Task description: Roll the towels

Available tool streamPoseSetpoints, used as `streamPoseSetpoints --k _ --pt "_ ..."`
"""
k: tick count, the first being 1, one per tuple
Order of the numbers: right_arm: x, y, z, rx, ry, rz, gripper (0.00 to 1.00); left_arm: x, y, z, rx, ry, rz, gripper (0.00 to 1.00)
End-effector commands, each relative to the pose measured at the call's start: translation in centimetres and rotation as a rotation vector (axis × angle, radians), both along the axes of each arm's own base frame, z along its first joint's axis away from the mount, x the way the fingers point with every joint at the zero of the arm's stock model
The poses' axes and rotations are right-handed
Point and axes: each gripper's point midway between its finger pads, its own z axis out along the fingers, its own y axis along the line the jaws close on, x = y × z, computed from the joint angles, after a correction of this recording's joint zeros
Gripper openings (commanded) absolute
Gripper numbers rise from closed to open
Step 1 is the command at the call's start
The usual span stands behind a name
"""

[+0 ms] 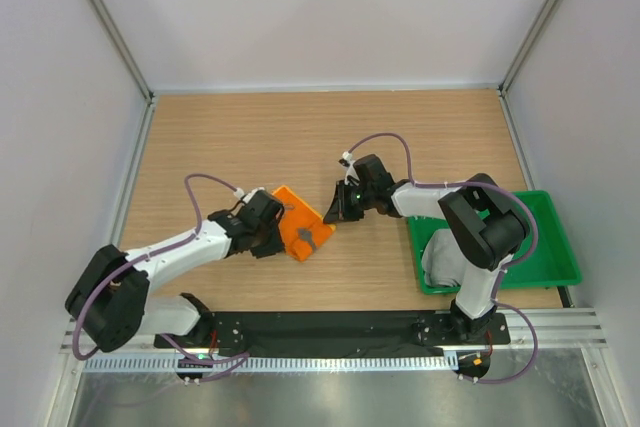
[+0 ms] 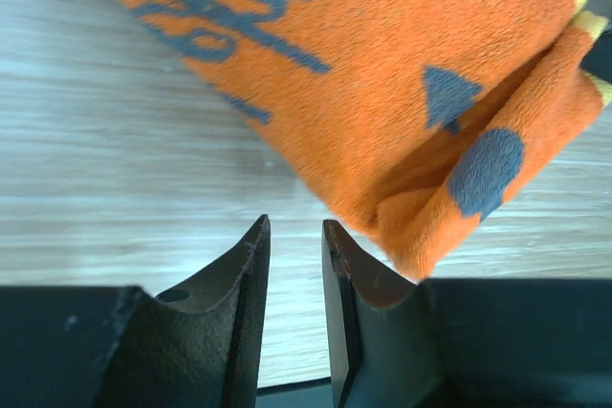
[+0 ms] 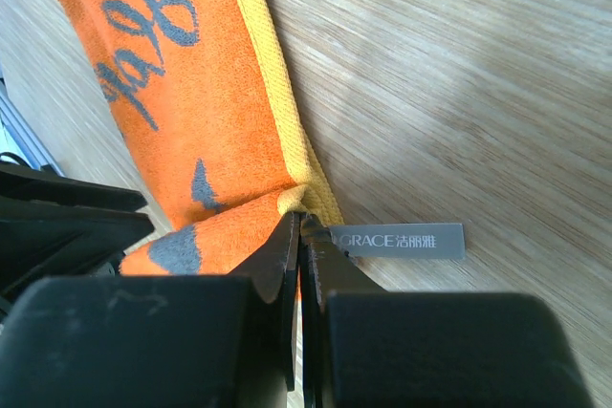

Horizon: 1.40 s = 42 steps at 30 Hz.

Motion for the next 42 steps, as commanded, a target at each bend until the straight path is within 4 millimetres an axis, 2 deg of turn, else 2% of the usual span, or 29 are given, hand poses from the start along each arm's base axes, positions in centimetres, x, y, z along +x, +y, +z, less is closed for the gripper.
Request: streamPoseSetpoints --k 1,4,8,9,11,14,17,21,22,23,30,35,39,42 --pt "-0.2 -0.8 -0.8 -0.068 0.002 -0.011 0.01 -0.1 2.0 1.1 0.078 -0.04 0.003 0.29" --pt "-0.2 -0.8 -0.6 -0.072 0.0 -0.01 0.01 0.8 1.8 3.6 0.075 -0.138 -0.048 0.28" --pt "-0.4 -0.8 -0.3 -0.087 0.001 -0.005 0.01 2.1 0.0 8.9 0.107 -0.359 -0.166 0.28" --pt "-0.4 -0.7 -0.2 -0.088 0.001 -0.003 0.01 1.5 -1.1 9.9 0.105 -0.4 -0.224 0.29" --pt "-0.3 -0.6 -0.1 -0.09 -0.003 -0.002 0.01 1.7 -2.4 11.6 0.114 -0.479 -0.305 0.3" --pt "-0.4 -0.4 -0.1 -0.095 -0.002 0.003 0.01 1.1 -5.2 12.5 0.087 -0.551 -0.435 0.31" --pt "-0.4 -0.2 -0.2 -0.101 0.001 0.007 0.01 1.3 -6.7 11.8 0.082 -0.553 -0.48 0.31" --pt "-0.4 -0.2 -0.2 -0.104 0.002 0.006 0.01 1.8 -7.7 10.5 0.088 -0.538 -0.481 0.32" --pt "-0.4 -0.2 -0.3 -0.107 0.004 0.007 0.01 1.7 -7.8 9.5 0.093 -0.52 -0.492 0.32" --pt "-0.4 -0.1 -0.3 -0.108 0.005 0.008 0.01 1.9 -8.3 9.6 0.077 -0.535 -0.491 0.33" --pt "-0.5 -0.3 -0.6 -0.126 0.008 0.015 0.01 1.6 -9.4 6.4 0.077 -0.486 -0.542 0.35" --pt "-0.4 -0.3 -0.5 -0.133 0.009 0.016 0.01 1.8 -8.7 4.2 0.136 -0.448 -0.537 0.39" --pt "-0.1 -0.3 -0.5 -0.141 0.009 0.015 0.01 1.6 -7.1 2.3 0.199 -0.422 -0.509 0.43" --pt "-0.1 -0.1 -0.4 -0.137 0.009 0.017 0.01 1.7 -6.3 1.9 0.224 -0.425 -0.496 0.47"
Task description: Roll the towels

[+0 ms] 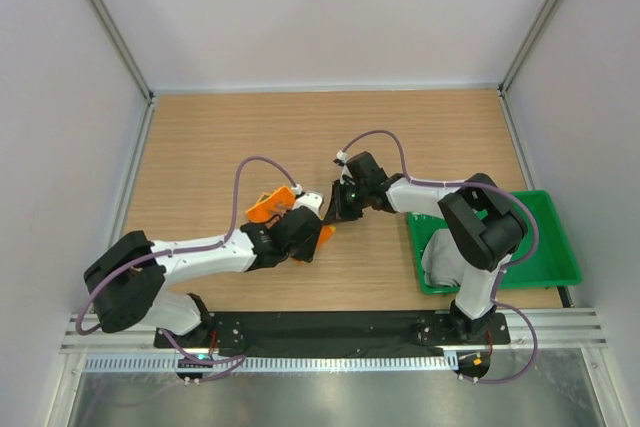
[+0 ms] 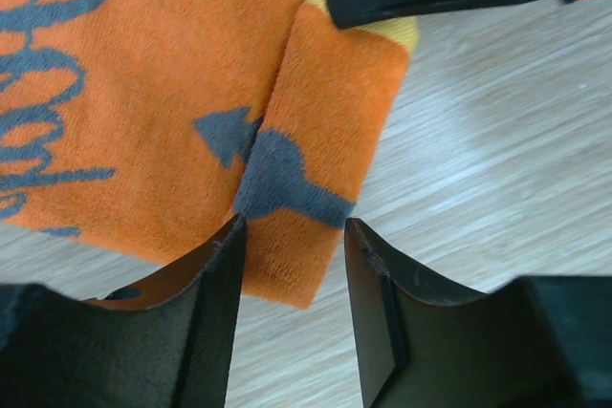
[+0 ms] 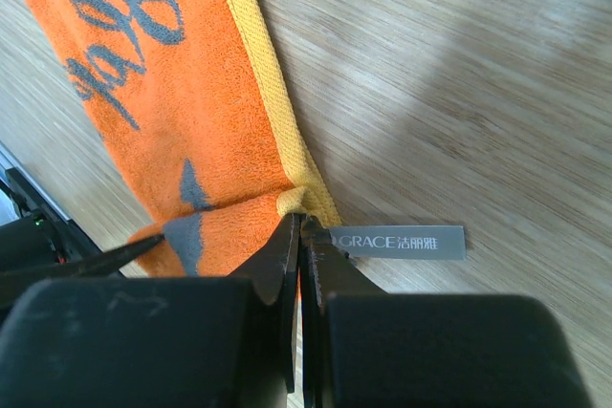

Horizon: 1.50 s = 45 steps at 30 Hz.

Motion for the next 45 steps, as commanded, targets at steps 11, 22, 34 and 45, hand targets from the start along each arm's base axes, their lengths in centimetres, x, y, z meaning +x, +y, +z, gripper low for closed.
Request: streamPoseSetpoints --k 11,22,34,45 --pt "0.6 0.2 -0.4 -0.039 -0.001 0.009 0.01 -1.3 1.6 -2.8 0.022 0.036 0.013 0.48" --pt "2.1 1.3 0.5 -0.039 -0.012 0.022 0.01 -3.5 1.1 -3.8 0.016 0.093 -0.001 0.49" --pt "2.6 1.8 0.6 -0.033 -0.007 0.031 0.01 -4.2 1.1 -4.6 0.16 0.05 0.02 0.49" --pt "6.9 -3.8 6.1 -0.081 -0.115 -0.135 0.51 -4.3 -0.1 -5.3 0.146 0.08 0.028 0.46"
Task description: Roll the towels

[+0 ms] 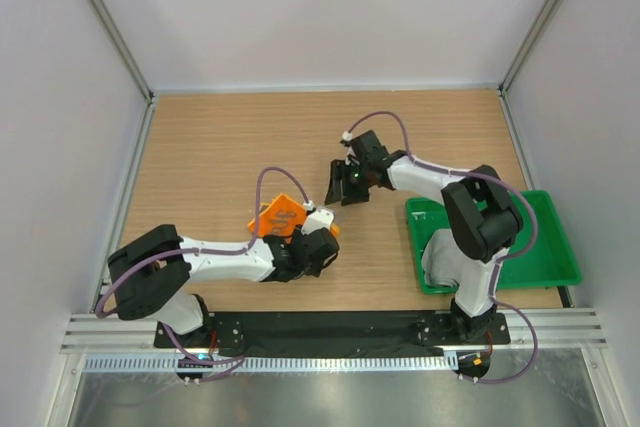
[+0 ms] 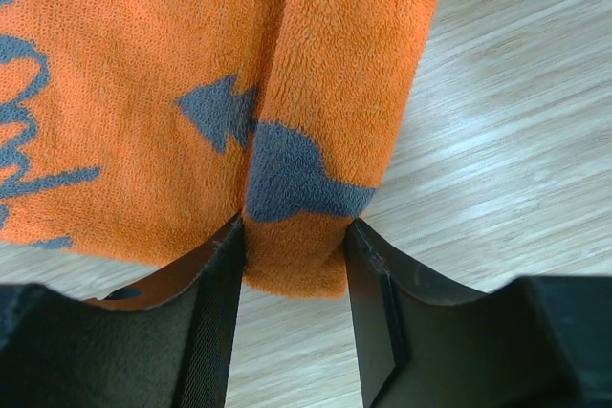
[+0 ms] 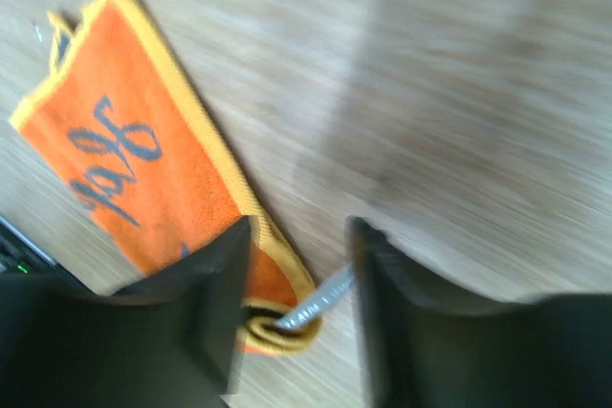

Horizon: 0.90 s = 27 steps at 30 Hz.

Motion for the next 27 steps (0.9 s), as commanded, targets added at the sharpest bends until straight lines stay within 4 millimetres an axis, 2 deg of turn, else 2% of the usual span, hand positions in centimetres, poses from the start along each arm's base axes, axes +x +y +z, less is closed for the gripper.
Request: streamPoseSetpoints --k 1,3,4,5,7,8,10,11,13,14,17,23,27 --pt "2.9 -3.3 5.8 0.017 -0.133 -0.102 0.62 -1.4 0.8 -2.0 0.039 0.075 0.011 0.46" --pt "2.6 -5.1 5.8 0.002 -0.13 -0.148 0.78 -1.3 0.5 -1.8 0.025 0.077 0.013 0.46" --pt "2.4 -5.6 7.2 0.021 -0.16 -0.161 0.79 -1.3 0.4 -1.7 0.019 0.079 0.011 0.46" --pt "1.6 -6.7 6.4 0.012 -0.137 -0.181 0.8 -1.3 0.2 -1.7 0.008 0.08 0.013 0.46" --pt "0.9 -7.2 7.6 0.054 -0.157 -0.213 0.8 -1.4 -0.2 -1.6 -0.007 0.093 0.009 0.45" --pt "-0.5 -7.6 6.4 0.054 -0.123 -0.221 0.79 -1.2 -0.3 -1.5 -0.017 0.095 0.02 0.45" --pt "-1.7 -6.7 6.5 0.147 -0.093 -0.225 0.76 -1.3 -0.6 -1.4 -0.035 0.108 0.02 0.44" --pt "-3.2 -6.8 5.5 0.168 -0.061 -0.222 0.75 -1.1 -0.5 -1.4 -0.042 0.116 0.031 0.44" --pt "-4.2 -6.0 5.5 0.241 -0.051 -0.206 0.72 -0.9 -0.7 -1.2 -0.071 0.125 0.038 0.43" --pt "-5.2 -6.1 4.6 0.248 -0.02 -0.214 0.7 -1.1 -0.8 -1.1 -0.088 0.138 0.033 0.43" --pt "-6.6 -5.0 3.5 0.261 0.007 -0.18 0.68 -1.0 -1.3 -0.7 -0.138 0.155 0.03 0.43" --pt "-7.6 -2.0 1.8 0.275 0.032 -0.133 0.68 -0.8 -1.7 0.1 -0.189 0.18 0.029 0.43" --pt "-7.7 -1.0 0.8 0.27 0.042 -0.123 0.66 -0.7 -1.9 0.7 -0.225 0.188 0.033 0.42"
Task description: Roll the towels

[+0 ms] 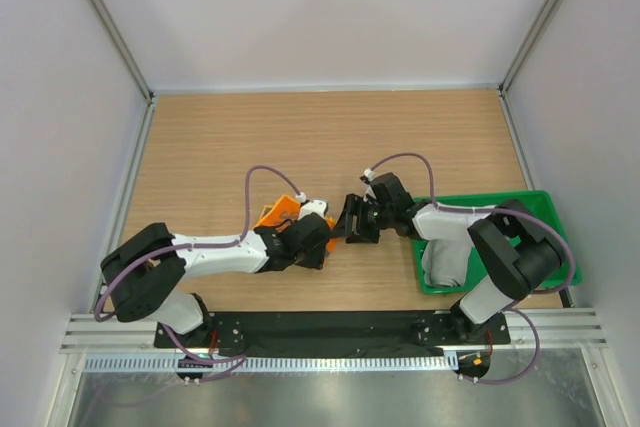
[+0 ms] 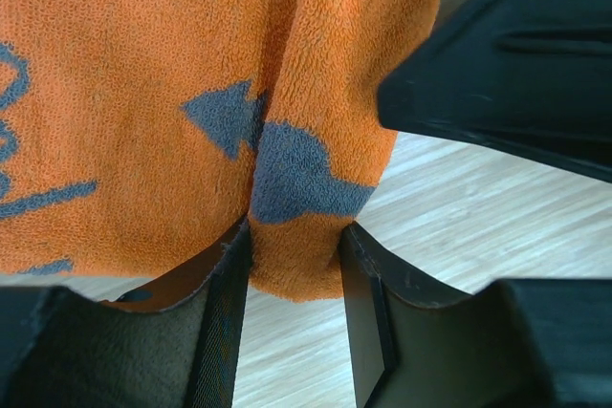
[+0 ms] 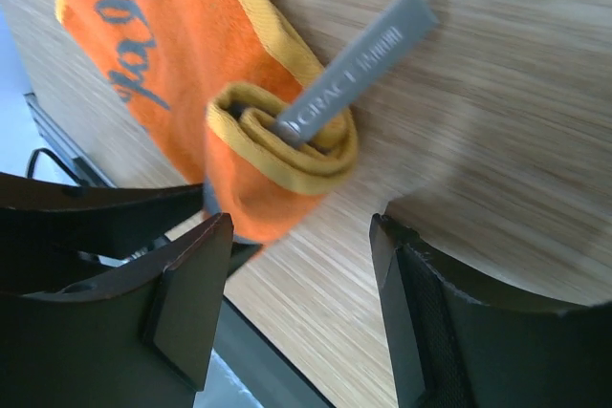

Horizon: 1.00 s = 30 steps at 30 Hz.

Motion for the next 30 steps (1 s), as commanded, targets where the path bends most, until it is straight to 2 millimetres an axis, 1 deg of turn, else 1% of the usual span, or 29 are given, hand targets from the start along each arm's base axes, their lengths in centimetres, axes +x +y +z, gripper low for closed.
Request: streamPoseSetpoints --k 1,3,5,9,10,13,14,15,16,17,18,19,20,21,22,23,24,25,26,28,29,30 --pt "1.2 1.8 0.6 0.048 -0.041 -0.005 0.66 -1.0 -0.4 0.1 -0.062 0.059 -0.009 0.42" --pt "1.2 2.2 0.4 0.053 -0.042 -0.002 0.65 -0.8 -0.4 0.4 -0.086 0.064 -0.004 0.42" --pt "1.0 2.5 -0.3 0.049 -0.026 0.001 0.61 -0.8 -0.3 0.5 -0.108 0.074 0.0 0.42" --pt "0.7 3.1 -0.8 0.057 -0.017 0.005 0.49 -0.8 -0.3 0.9 -0.126 0.071 -0.003 0.42" --pt "0.7 3.2 -0.8 0.057 -0.018 0.006 0.44 -0.8 -0.3 1.0 -0.128 0.07 -0.005 0.42" --pt "0.8 3.3 -0.5 0.056 -0.02 0.005 0.34 -0.8 -0.4 1.3 -0.127 0.064 -0.015 0.43" --pt "1.0 3.4 -0.3 0.054 -0.027 0.007 0.3 -0.6 -0.2 1.4 -0.115 0.057 -0.012 0.43" --pt "0.7 3.2 -0.4 0.037 -0.014 0.01 0.28 -0.2 -0.3 1.9 -0.108 0.036 -0.012 0.44" --pt "0.9 3.0 -0.4 0.022 -0.017 0.003 0.27 -0.2 0.4 1.9 -0.076 0.036 -0.007 0.44" --pt "1.3 3.2 0.1 0.016 -0.027 0.005 0.27 0.3 0.9 2.2 -0.054 0.008 0.012 0.45" --pt "0.9 2.7 -0.3 -0.022 -0.008 0.016 0.27 0.8 0.7 3.0 -0.056 -0.014 0.016 0.46" --pt "0.8 2.6 -0.4 -0.037 -0.002 0.022 0.26 0.6 1.2 3.0 -0.02 -0.018 0.008 0.47" --pt "1.2 2.8 0.1 -0.042 -0.01 0.023 0.26 0.7 1.3 3.4 -0.007 -0.034 0.008 0.48" --pt "0.7 2.4 -0.2 -0.074 0.013 0.037 0.25 1.3 1.3 4.3 0.009 -0.071 0.018 0.48" --pt "0.7 2.4 -0.2 -0.083 0.018 0.044 0.25 1.2 1.2 4.7 0.033 -0.093 0.005 0.49" --pt "1.1 2.6 0.3 -0.089 0.007 0.044 0.24 1.1 1.7 4.7 0.074 -0.101 0.003 0.5" --pt "0.7 2.4 0.2 -0.111 0.022 0.057 0.25 1.6 2.1 5.3 0.108 -0.144 0.02 0.5" --pt "0.7 2.4 0.1 -0.123 0.026 0.063 0.24 1.9 1.7 6.2 0.109 -0.175 0.019 0.51" --pt "1.0 2.7 0.7 -0.121 0.017 0.068 0.24 1.4 1.4 6.6 0.125 -0.196 -0.01 0.51" --pt "0.8 2.6 0.6 -0.15 0.029 0.084 0.24 1.7 0.9 7.9 0.138 -0.264 -0.012 0.51" --pt "1.0 2.9 0.8 -0.154 0.028 0.089 0.24 1.2 0.3 8.1 0.148 -0.288 -0.041 0.51" --pt "0.8 2.8 0.7 -0.165 0.038 0.093 0.24 1.0 -0.1 8.2 0.159 -0.305 -0.056 0.51"
